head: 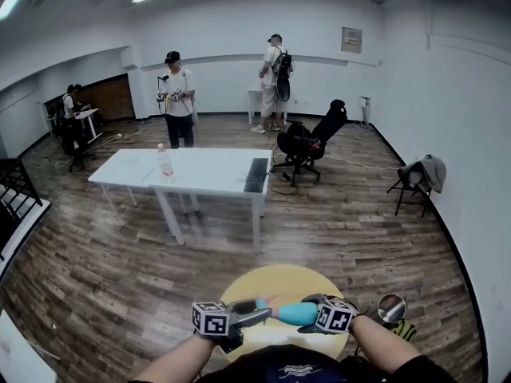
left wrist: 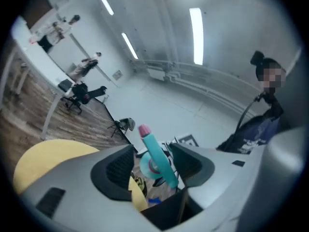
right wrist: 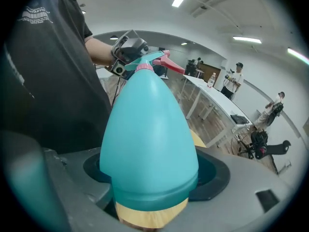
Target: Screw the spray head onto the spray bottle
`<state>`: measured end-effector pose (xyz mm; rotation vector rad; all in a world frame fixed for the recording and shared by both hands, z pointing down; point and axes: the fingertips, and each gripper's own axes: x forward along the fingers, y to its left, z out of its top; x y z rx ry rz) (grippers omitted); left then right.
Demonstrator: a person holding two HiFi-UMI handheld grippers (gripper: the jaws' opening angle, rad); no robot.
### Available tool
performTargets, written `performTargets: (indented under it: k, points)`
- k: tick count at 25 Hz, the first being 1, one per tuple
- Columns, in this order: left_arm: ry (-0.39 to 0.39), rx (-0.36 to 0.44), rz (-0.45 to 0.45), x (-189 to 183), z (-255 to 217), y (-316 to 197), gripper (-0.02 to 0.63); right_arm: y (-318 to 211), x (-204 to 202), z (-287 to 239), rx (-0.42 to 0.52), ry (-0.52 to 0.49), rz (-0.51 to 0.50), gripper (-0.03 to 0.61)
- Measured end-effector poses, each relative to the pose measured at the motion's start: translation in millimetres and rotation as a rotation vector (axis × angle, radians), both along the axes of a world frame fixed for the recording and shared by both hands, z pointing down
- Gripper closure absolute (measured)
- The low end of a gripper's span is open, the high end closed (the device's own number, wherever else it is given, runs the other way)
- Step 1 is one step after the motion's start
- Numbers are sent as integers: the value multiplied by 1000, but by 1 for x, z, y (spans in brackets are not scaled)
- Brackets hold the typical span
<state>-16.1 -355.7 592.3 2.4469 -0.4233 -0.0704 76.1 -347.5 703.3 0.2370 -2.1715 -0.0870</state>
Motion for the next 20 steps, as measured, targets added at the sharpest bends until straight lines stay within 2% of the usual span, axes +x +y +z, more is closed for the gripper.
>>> performTargets:
  k: [1, 2, 4, 7, 9, 11, 14, 15, 17, 19, 20]
  points:
    - [-73, 64, 59, 16, -2, 5, 381, -1, -5, -1, 17, 18, -15, 158]
    - [-149, 132, 111, 29, -3, 11, 420, -2, -6, -2, 36, 42, -27, 158]
    - [-276, 226, 199, 41, 0, 24, 426, 0, 1, -2, 55, 83, -50, 156]
    - [-367, 287, 281, 49, 12, 34, 425, 5, 15, 0, 68, 139, -71, 156]
    - [-383, 308, 297, 52, 17, 34, 423, 6, 18, 2, 67, 144, -73, 156]
    - [-315, 263, 265, 50, 11, 33, 422, 7, 14, 2, 38, 98, -60, 156]
    - [-142, 141, 165, 37, 0, 27, 416, 10, 2, -3, -1, 4, -36, 156]
    - [-81, 102, 119, 29, -2, 25, 411, 10, -1, -4, -12, -18, -23, 156]
    - [60, 18, 0, 1, -5, 17, 321, 7, 0, -3, -46, -59, 27, 158]
    - [175, -70, -130, -37, -3, 5, 311, 1, 10, -1, -81, -82, 86, 157]
    - [201, -104, -187, -56, 1, -1, 311, -3, 16, 1, -89, -85, 108, 157]
